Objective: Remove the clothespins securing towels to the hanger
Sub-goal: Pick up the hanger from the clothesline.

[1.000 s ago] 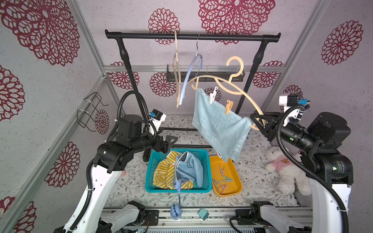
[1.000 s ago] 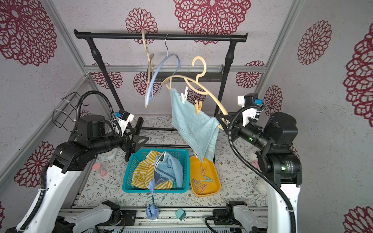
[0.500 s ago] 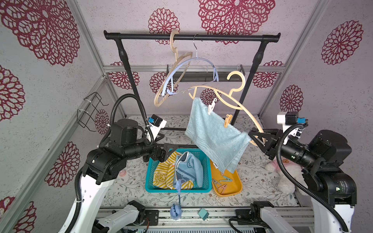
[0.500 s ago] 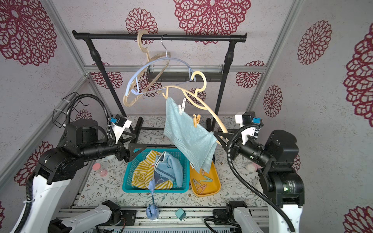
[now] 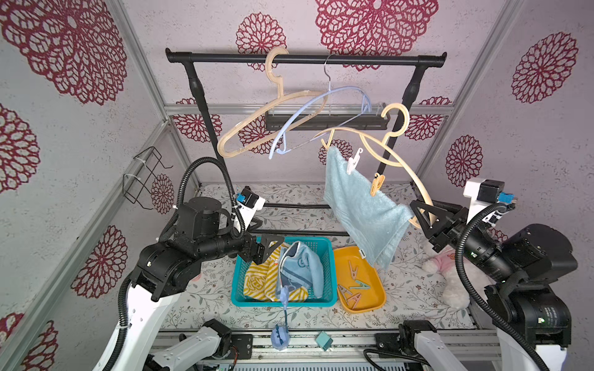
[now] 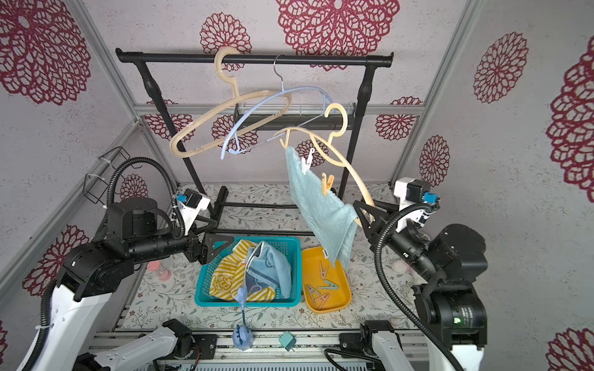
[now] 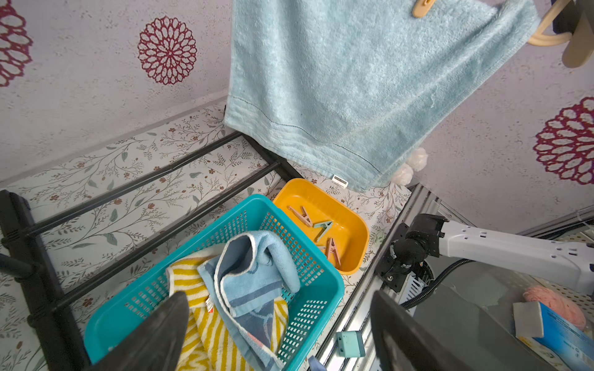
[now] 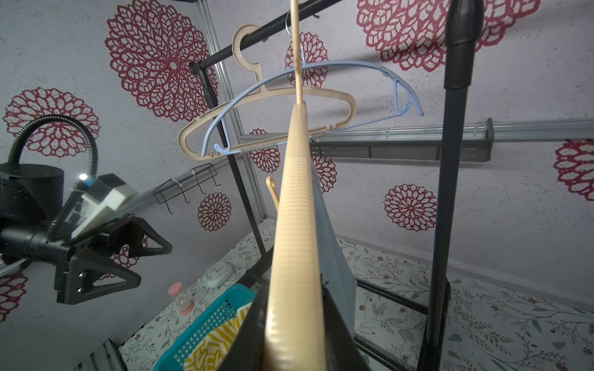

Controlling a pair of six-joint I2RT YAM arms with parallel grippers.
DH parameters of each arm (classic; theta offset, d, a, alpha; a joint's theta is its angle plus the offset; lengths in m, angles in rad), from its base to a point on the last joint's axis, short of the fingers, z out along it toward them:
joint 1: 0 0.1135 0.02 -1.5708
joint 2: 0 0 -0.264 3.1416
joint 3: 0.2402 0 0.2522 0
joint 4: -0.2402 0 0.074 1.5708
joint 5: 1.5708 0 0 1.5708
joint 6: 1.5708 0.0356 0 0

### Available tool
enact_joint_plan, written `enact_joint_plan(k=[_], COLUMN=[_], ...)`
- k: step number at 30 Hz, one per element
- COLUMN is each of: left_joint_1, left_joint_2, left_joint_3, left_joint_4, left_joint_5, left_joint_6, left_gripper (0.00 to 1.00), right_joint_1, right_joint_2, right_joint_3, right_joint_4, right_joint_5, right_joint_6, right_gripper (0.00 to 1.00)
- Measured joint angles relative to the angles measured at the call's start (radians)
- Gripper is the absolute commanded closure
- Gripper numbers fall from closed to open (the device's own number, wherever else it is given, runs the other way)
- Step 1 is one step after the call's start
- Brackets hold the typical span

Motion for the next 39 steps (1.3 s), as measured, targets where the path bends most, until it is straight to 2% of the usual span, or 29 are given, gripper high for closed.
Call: enact_joint_plan(k=[10,16,24,34,39], left_joint_1=[-0.04,-0.045,-0.045,-0.056,-0.058], left_joint_2=[0.042,0.042,0.042,0.046,0.067], left_joint_3=[-0.002,-0.003,-0.004,-0.004,0.005], left_joint_4=[0.014,0.055,0.081,0.089,0.089], left_joint_5=[-0.022,-0.044,-0.063,-0.066,-0.075], left_joint_6=[-0.007,-0.021,-0.032,-0.039,-0.039], left_gripper=[0.1,0.1,0.11,0.12,0.12], right_joint_1=[0.0,0.0,0.0,0.0,0.0], right_joint_2=[0.063,0.051,-0.035,-0.076,-0.086], right_joint_3=[0.064,0.116,0.161,0.2,0.163], right_joint_4=[0.043,-0.021,-0.178,-0.297,-0.369], right_joint_5=[0.022,-0.01,-0.039,0.032,0.095], right_joint_6=[0.008,-0.026,-0.072,-0.12,-0.168], right_gripper=[1.0,1.0,1.0,1.0,1.0])
